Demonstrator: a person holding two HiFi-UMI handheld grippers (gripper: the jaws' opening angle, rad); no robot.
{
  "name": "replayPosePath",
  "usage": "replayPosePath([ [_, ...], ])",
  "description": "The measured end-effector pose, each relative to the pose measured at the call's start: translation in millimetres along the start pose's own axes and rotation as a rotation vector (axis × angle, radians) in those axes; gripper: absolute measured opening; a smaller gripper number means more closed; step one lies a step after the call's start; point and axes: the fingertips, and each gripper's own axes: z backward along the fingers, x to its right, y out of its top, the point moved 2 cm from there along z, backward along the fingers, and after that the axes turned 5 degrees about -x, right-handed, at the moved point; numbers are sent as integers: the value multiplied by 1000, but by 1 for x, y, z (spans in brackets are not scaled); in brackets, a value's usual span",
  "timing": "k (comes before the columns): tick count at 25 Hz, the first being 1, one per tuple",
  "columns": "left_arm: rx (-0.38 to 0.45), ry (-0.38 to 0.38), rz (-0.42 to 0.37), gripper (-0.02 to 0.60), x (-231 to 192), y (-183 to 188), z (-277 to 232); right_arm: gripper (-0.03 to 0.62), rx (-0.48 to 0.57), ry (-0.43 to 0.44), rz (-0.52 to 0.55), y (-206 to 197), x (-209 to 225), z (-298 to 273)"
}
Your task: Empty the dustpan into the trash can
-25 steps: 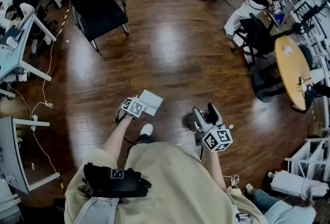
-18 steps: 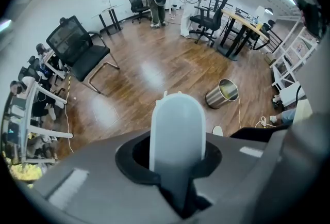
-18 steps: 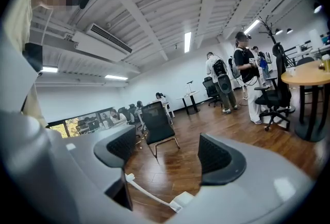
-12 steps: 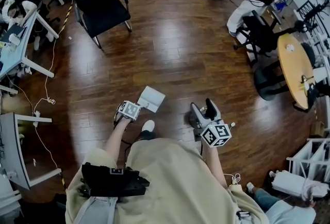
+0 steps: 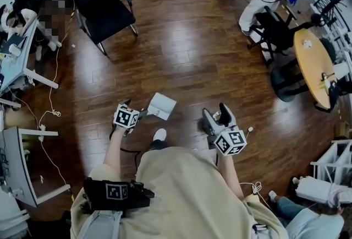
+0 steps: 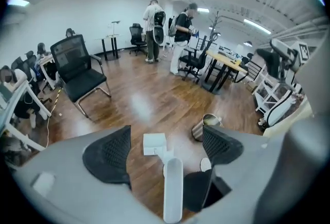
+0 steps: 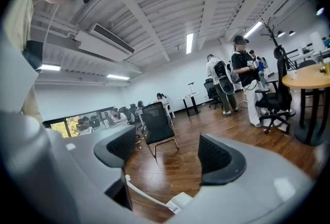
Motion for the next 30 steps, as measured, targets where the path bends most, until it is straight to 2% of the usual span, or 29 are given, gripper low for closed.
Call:
replayPosePath([
  [5, 197, -22, -47, 431, 25, 76, 33, 370, 44, -57, -11, 8, 11, 14],
  [9, 324, -69, -152, 451, 69, 143, 41, 371, 105, -121, -45, 27, 25, 33],
  [13, 446, -135, -253, 451, 123, 201, 52, 368, 125, -269, 49, 47, 43, 59],
  [16, 594, -206, -263, 476, 165, 241, 66, 368, 153, -389, 88, 59, 61, 83],
  [19, 679, -235, -280, 492, 205, 267, 73, 370, 215, -468, 69, 67, 76, 111],
  [24, 796, -264, -390, 491, 262, 294, 89, 397, 337, -549, 13, 76, 93, 148],
  [28, 840, -283, -360, 487, 281, 314, 102, 403, 359, -599, 39, 86, 100, 156],
  [30, 852, -278, -341, 463, 287, 319, 104, 403, 356, -621, 70, 90, 100, 159],
])
